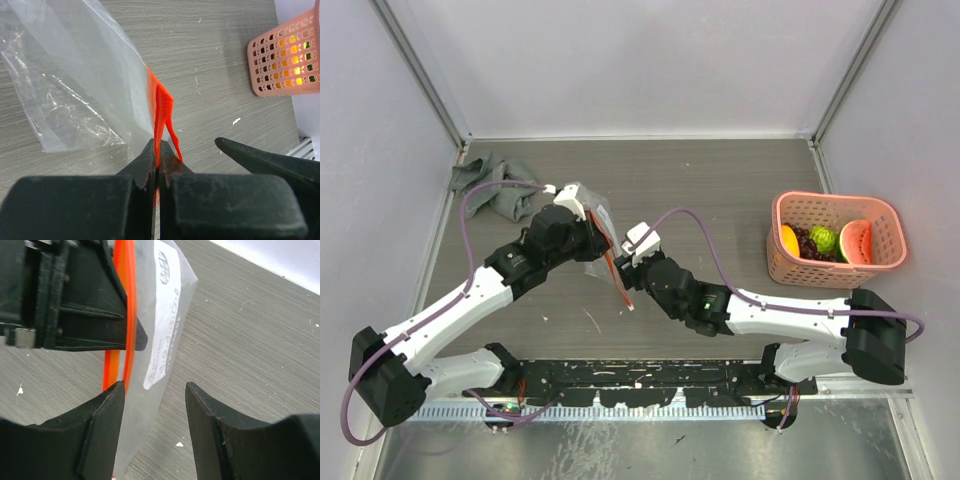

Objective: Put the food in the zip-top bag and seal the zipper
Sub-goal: Open the zipper of the food storage bag.

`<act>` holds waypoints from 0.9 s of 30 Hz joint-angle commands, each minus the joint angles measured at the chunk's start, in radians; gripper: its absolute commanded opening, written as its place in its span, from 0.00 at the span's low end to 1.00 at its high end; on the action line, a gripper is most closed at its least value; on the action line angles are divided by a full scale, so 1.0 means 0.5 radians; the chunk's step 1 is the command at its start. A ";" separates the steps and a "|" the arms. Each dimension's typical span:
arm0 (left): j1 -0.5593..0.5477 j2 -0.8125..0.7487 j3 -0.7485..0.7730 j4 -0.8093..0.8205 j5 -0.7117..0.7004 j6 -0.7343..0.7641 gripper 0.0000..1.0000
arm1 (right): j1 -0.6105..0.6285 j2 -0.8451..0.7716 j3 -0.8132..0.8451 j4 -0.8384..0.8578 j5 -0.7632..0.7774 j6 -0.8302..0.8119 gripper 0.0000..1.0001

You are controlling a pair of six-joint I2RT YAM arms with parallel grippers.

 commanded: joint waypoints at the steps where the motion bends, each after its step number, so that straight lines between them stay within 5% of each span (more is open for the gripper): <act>1: -0.026 0.034 0.106 0.039 -0.001 0.041 0.00 | 0.005 -0.138 -0.008 0.134 -0.133 0.051 0.58; 12: -0.070 0.059 0.127 0.039 -0.022 0.053 0.00 | 0.005 0.058 0.031 0.214 -0.003 0.086 0.58; 19: -0.072 0.025 0.144 -0.040 -0.058 0.103 0.00 | 0.005 0.116 0.018 0.174 0.349 0.113 0.51; 27: -0.075 0.061 0.221 -0.197 -0.023 0.174 0.00 | 0.005 0.119 -0.003 0.173 0.394 0.084 0.45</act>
